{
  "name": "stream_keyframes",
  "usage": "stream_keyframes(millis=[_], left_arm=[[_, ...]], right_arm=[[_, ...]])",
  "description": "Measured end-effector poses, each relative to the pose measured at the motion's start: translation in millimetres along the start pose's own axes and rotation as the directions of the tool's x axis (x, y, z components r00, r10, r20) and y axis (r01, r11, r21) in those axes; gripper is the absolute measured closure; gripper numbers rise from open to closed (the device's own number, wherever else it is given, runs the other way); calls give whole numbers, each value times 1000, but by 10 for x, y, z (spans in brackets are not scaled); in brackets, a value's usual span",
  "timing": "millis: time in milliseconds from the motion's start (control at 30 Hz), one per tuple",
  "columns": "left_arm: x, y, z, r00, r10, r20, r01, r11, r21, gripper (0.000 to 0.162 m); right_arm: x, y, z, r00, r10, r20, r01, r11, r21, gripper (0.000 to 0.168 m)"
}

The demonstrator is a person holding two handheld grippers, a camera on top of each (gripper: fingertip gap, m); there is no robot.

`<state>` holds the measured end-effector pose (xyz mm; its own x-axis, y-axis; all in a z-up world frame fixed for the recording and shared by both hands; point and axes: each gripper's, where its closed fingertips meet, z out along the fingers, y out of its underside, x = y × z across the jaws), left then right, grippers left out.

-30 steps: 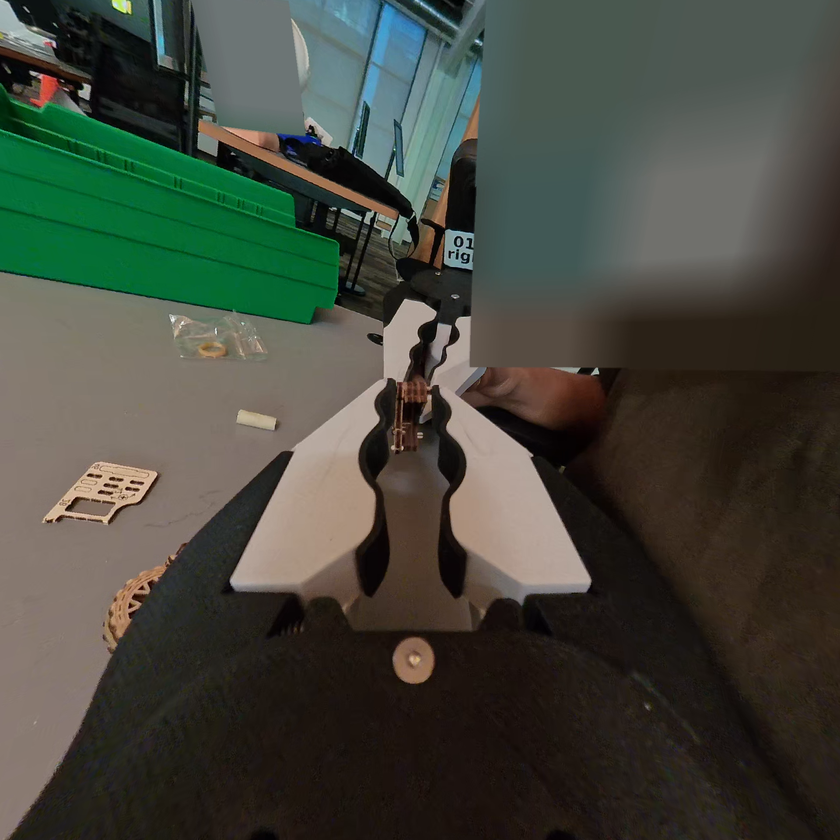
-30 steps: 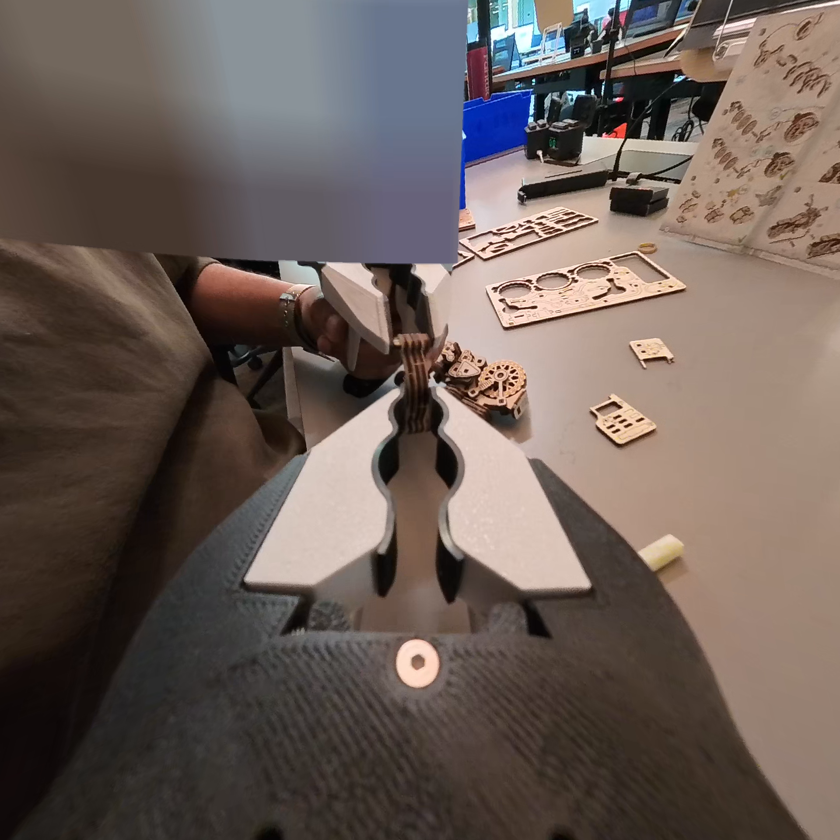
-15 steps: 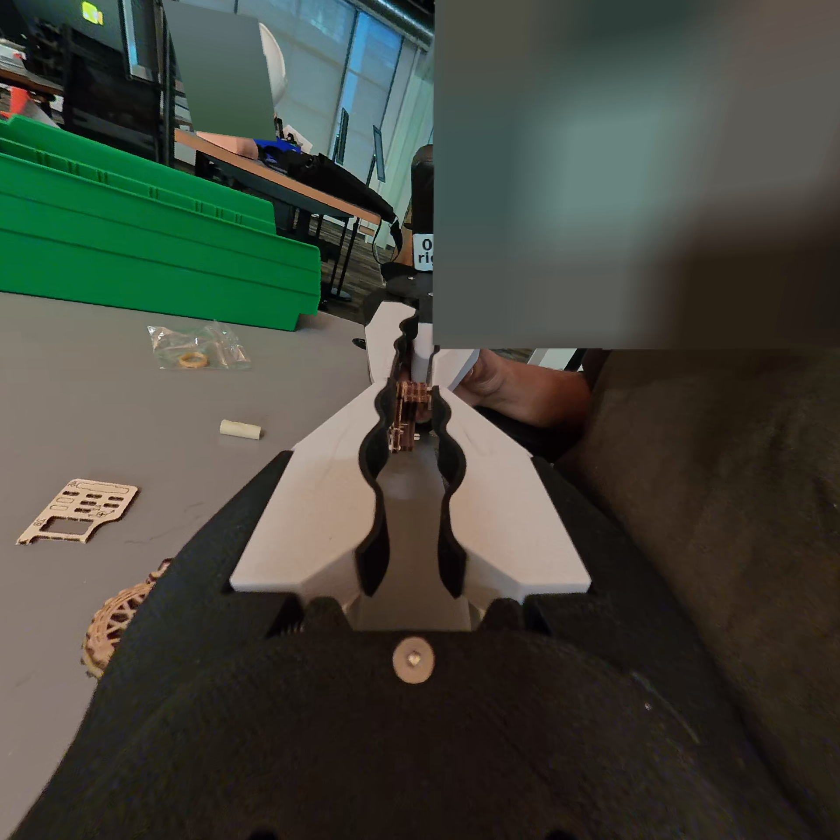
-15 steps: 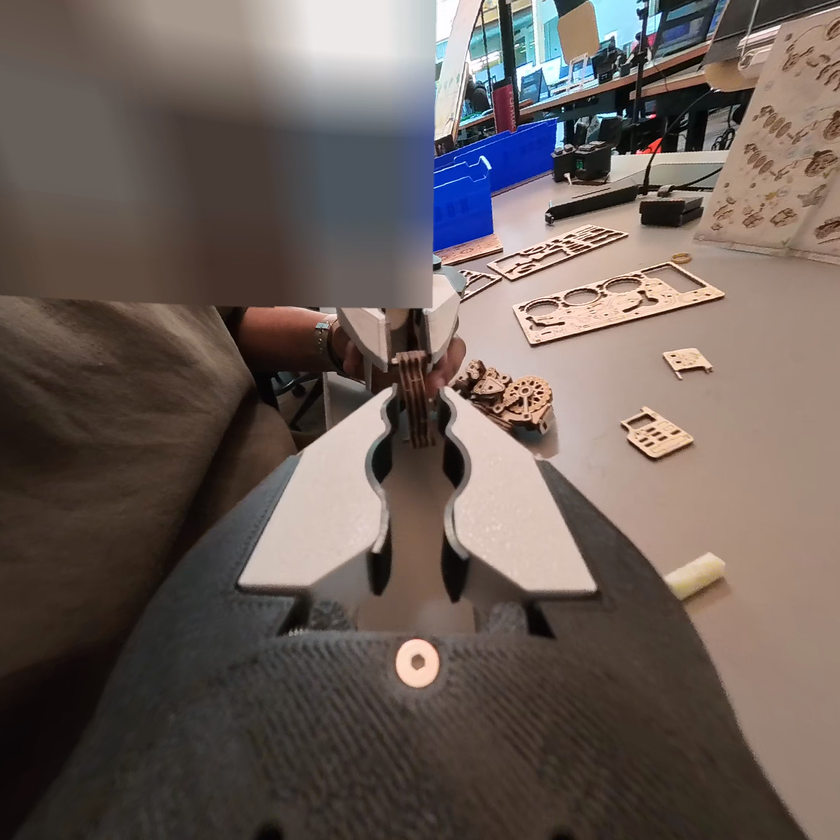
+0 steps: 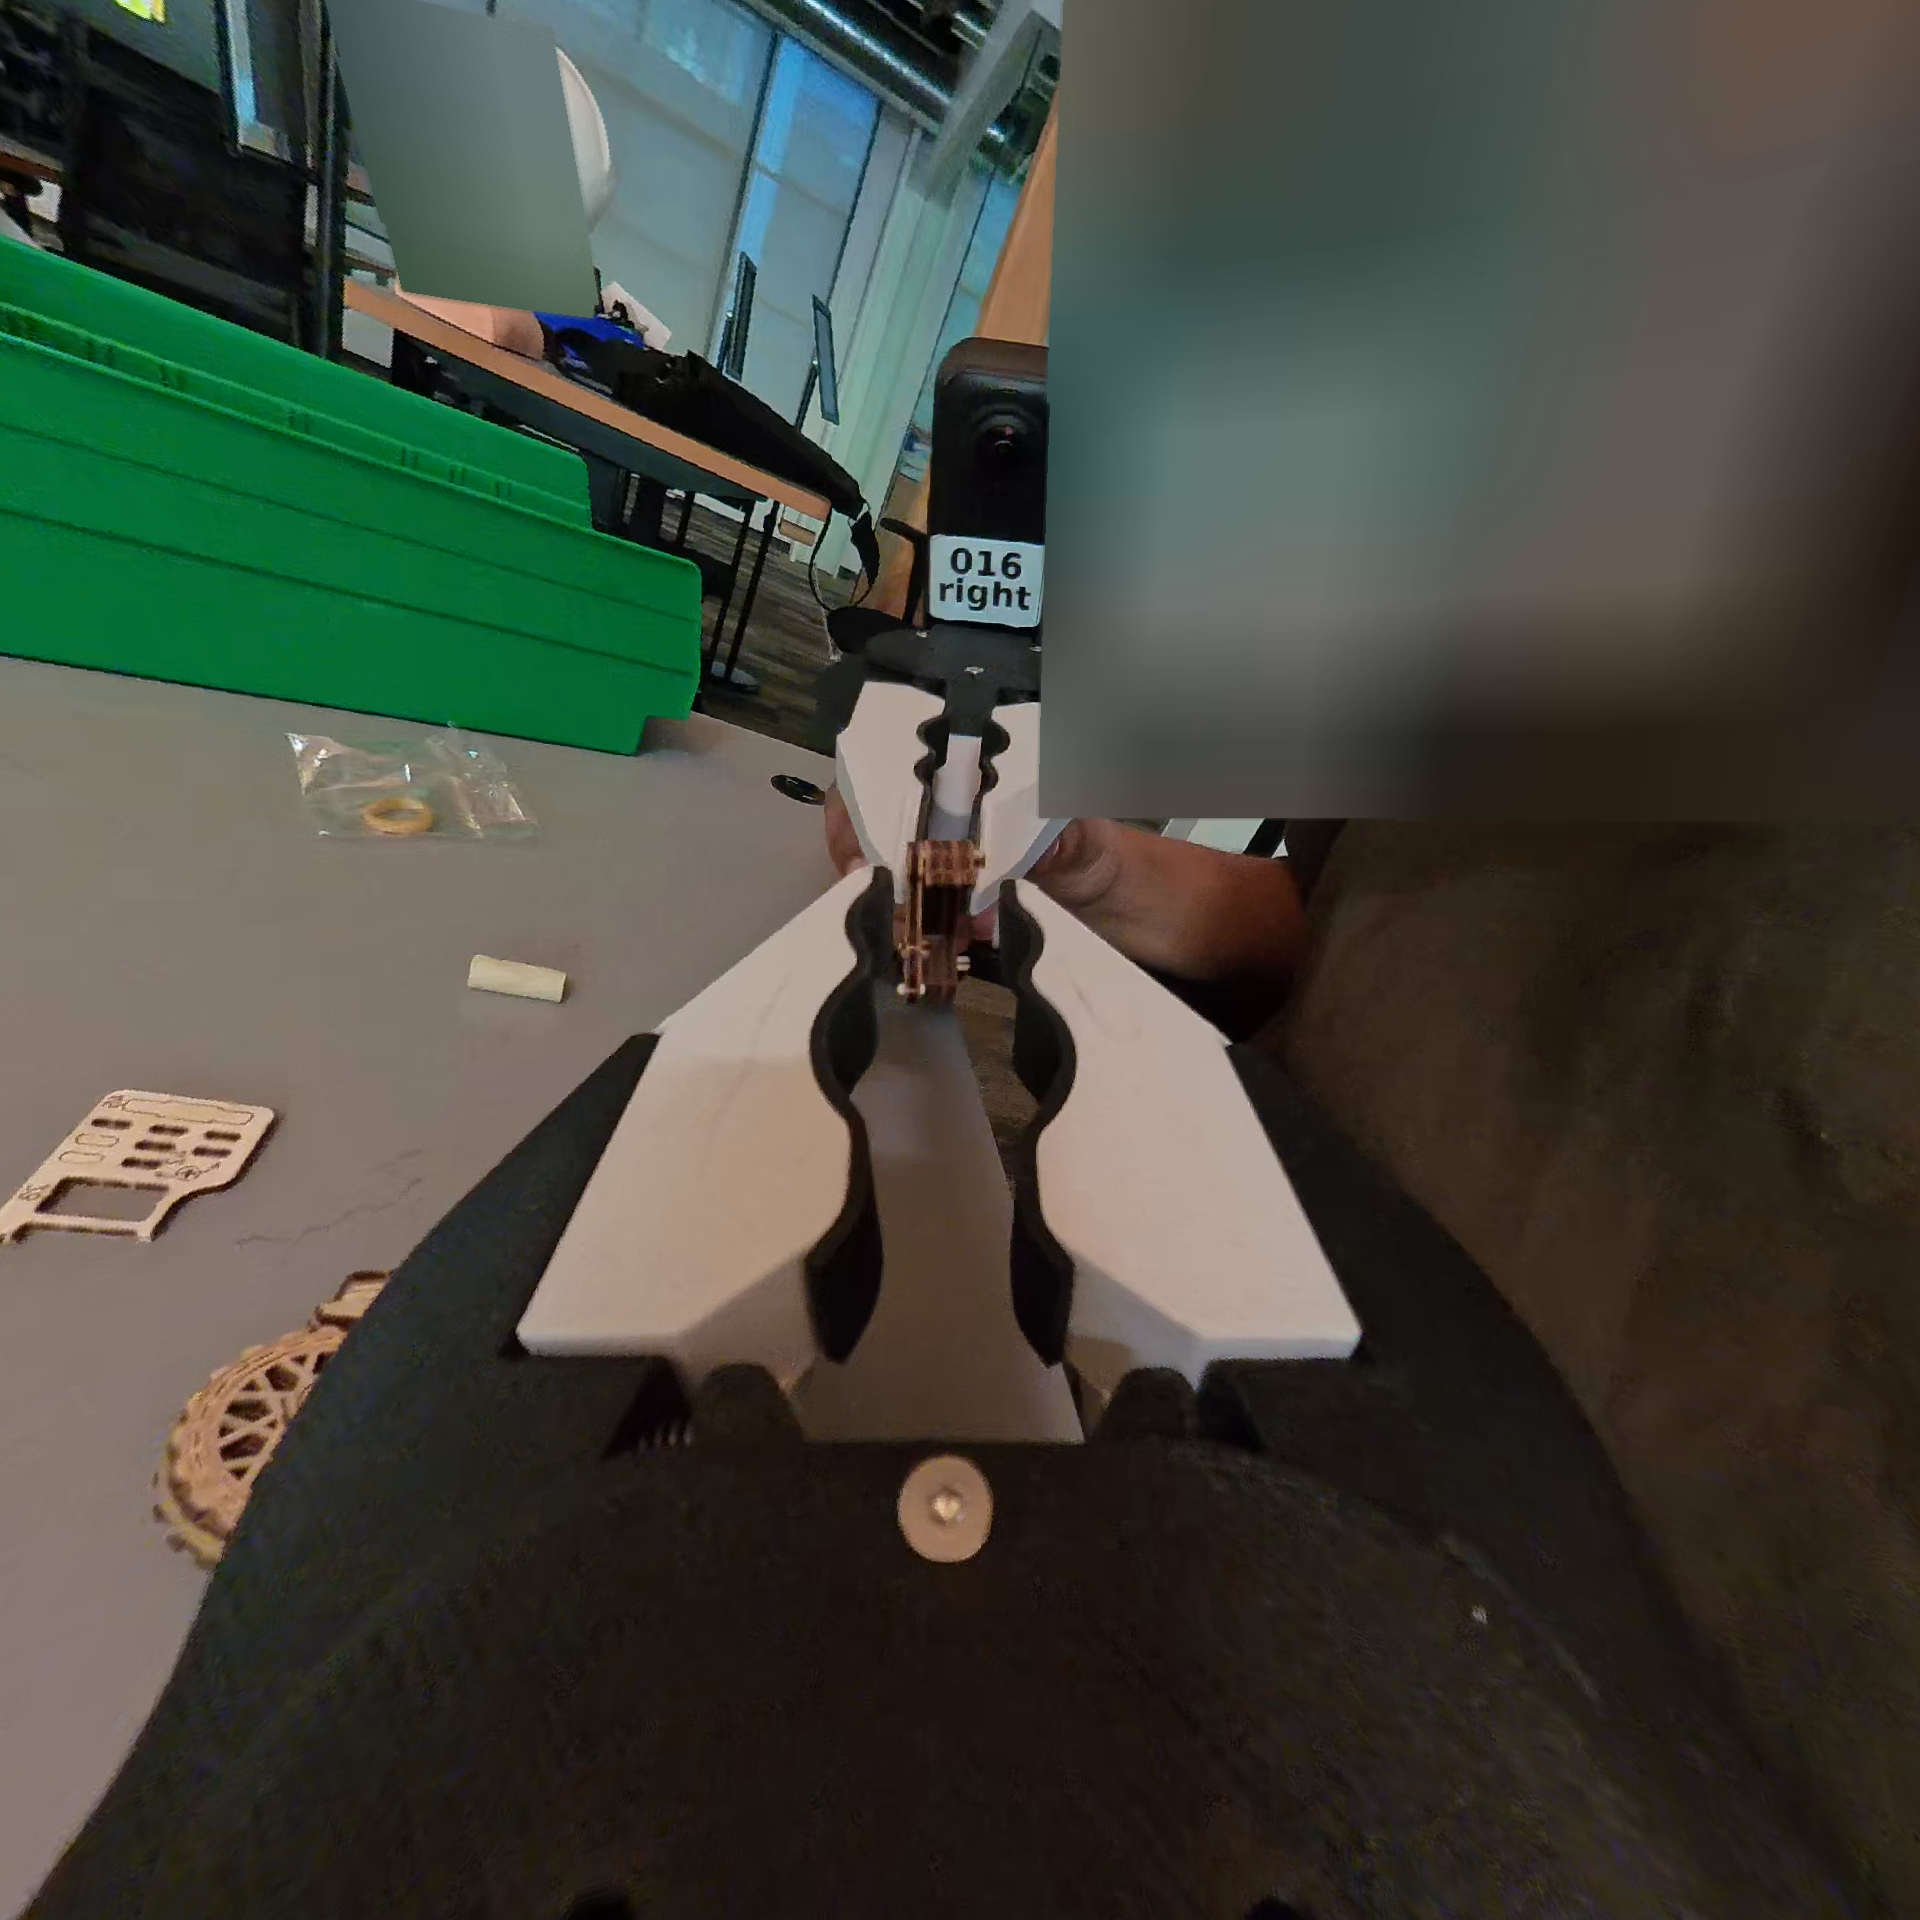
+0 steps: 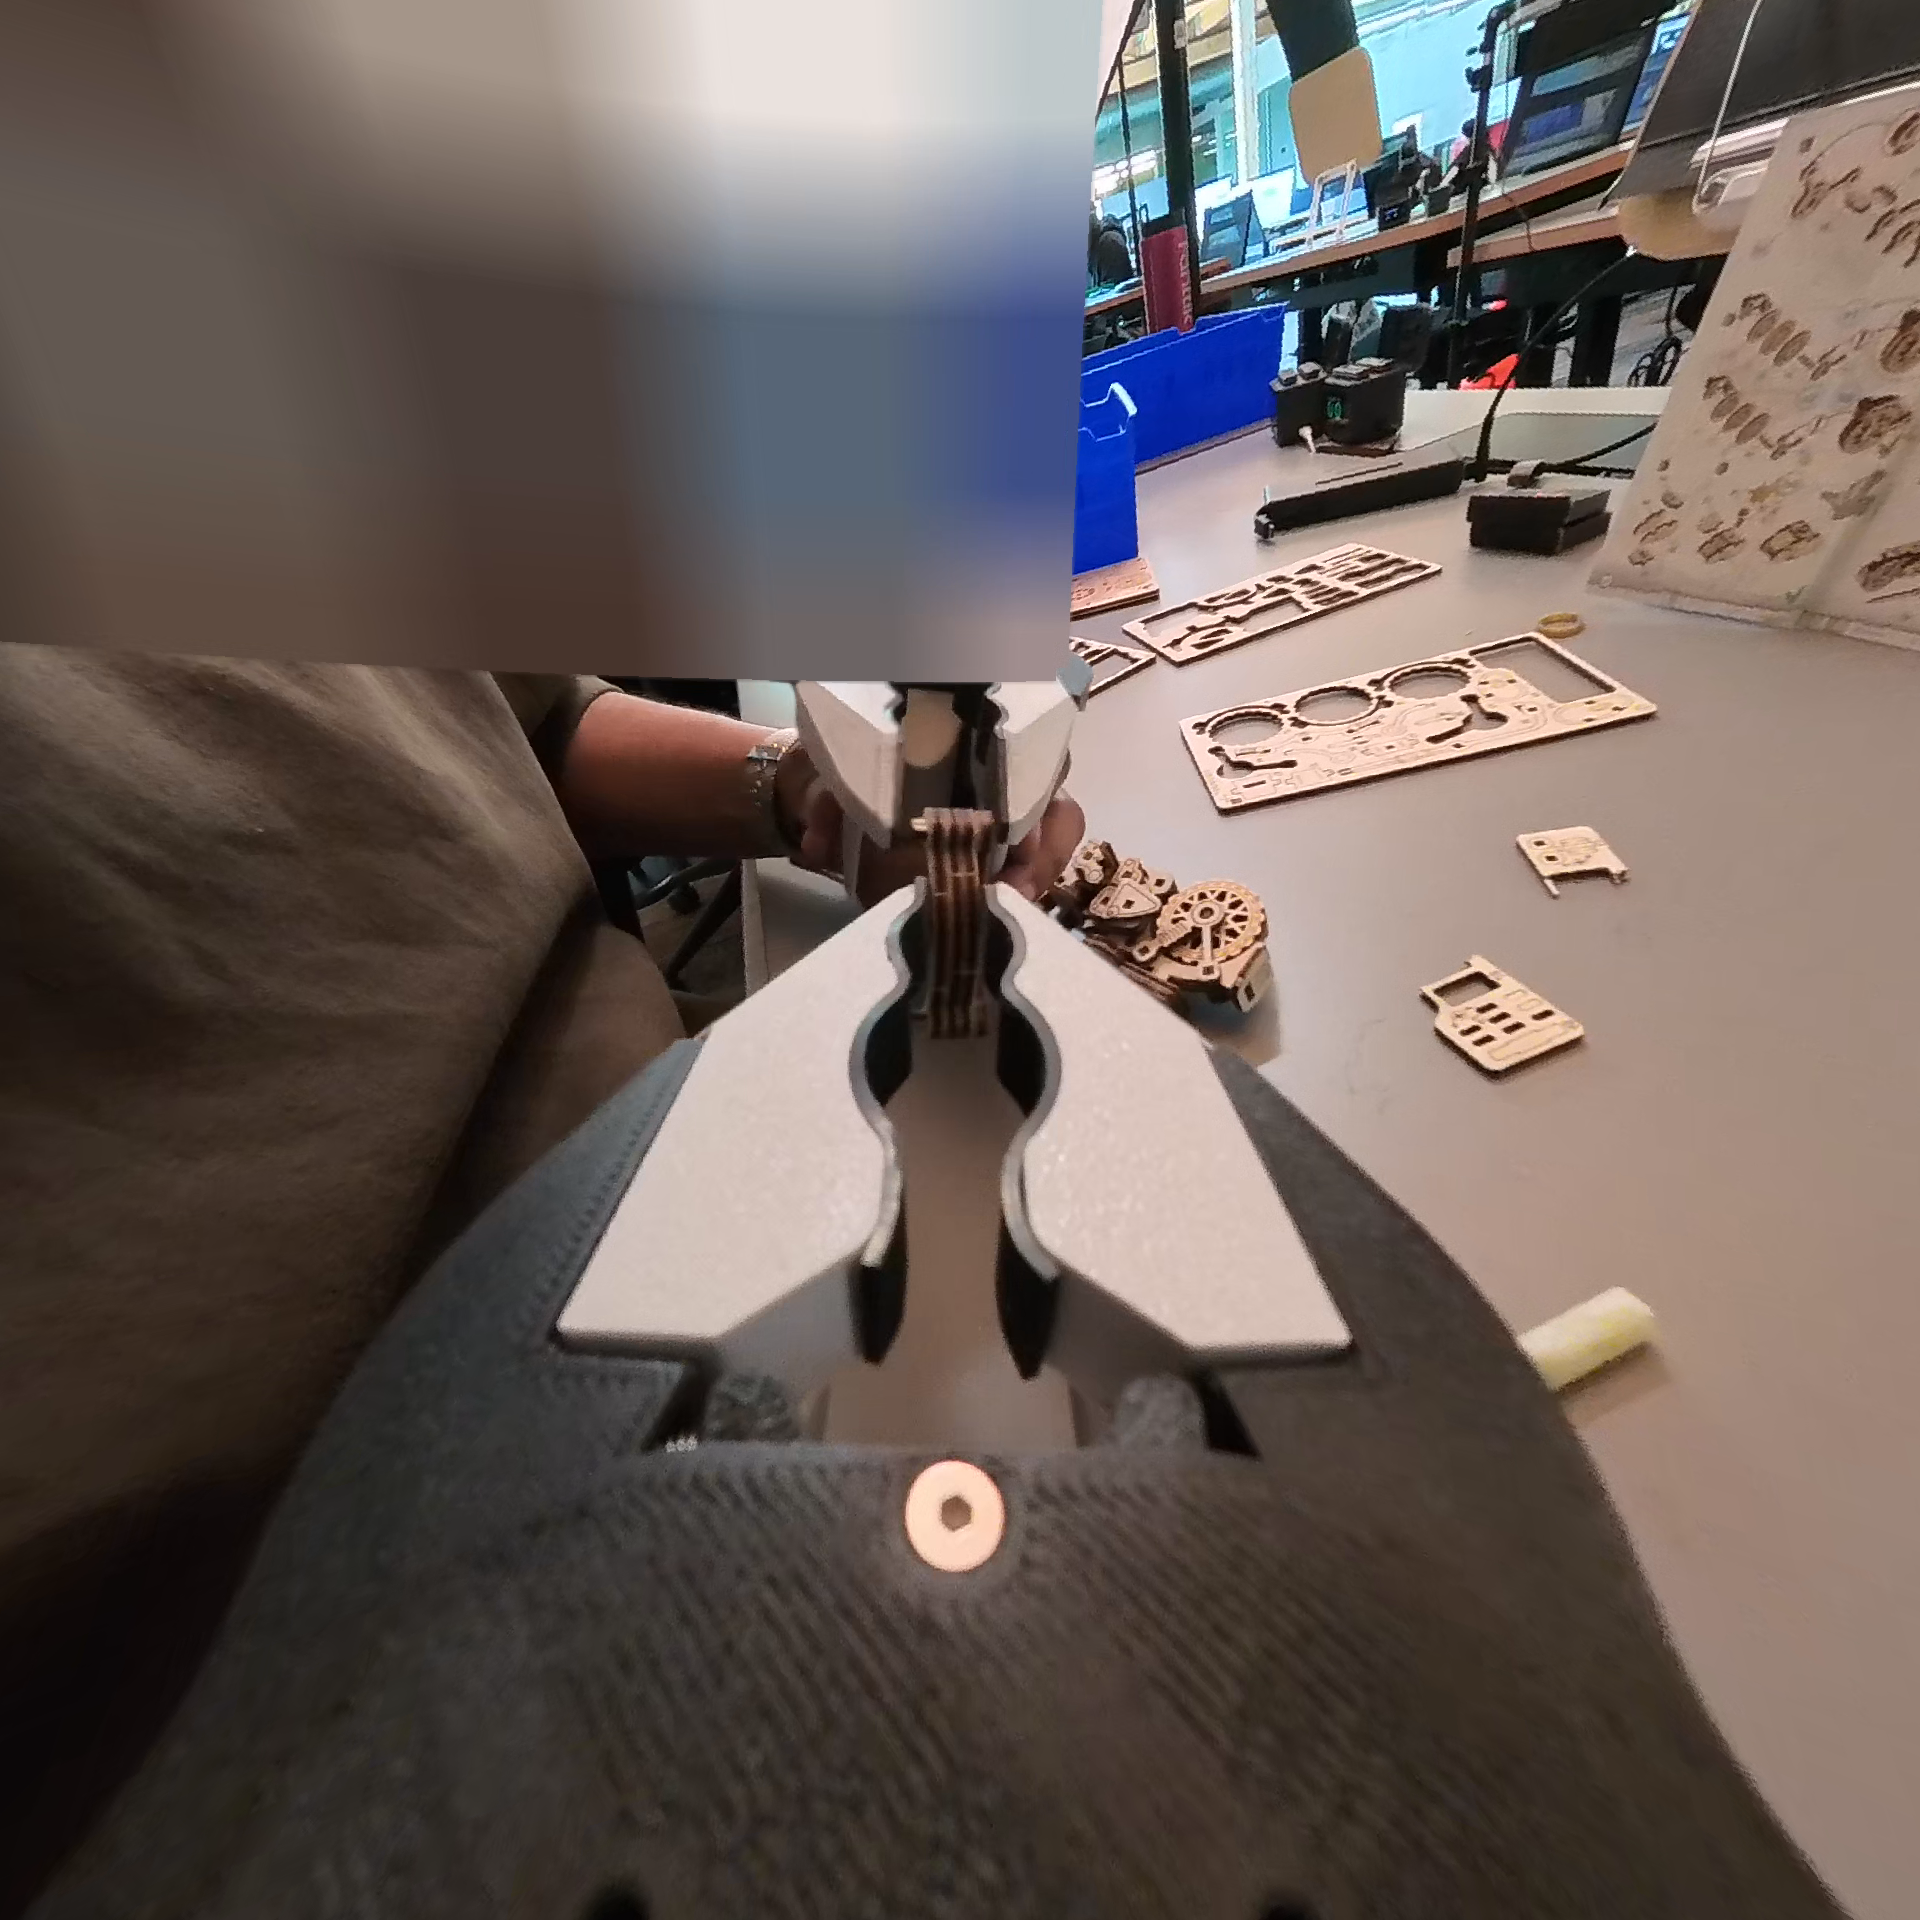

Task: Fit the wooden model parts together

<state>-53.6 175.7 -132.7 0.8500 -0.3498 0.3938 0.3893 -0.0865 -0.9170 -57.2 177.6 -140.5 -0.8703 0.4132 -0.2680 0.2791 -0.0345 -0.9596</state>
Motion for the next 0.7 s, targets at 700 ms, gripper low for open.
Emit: stream_keyframes(millis=[700], left_arm=[[32,13,2,1000,-9,-27,8,1000,-7,153]], right_arm=[[-48,32,32,1000,-21,17,22,1000,-18,160]])
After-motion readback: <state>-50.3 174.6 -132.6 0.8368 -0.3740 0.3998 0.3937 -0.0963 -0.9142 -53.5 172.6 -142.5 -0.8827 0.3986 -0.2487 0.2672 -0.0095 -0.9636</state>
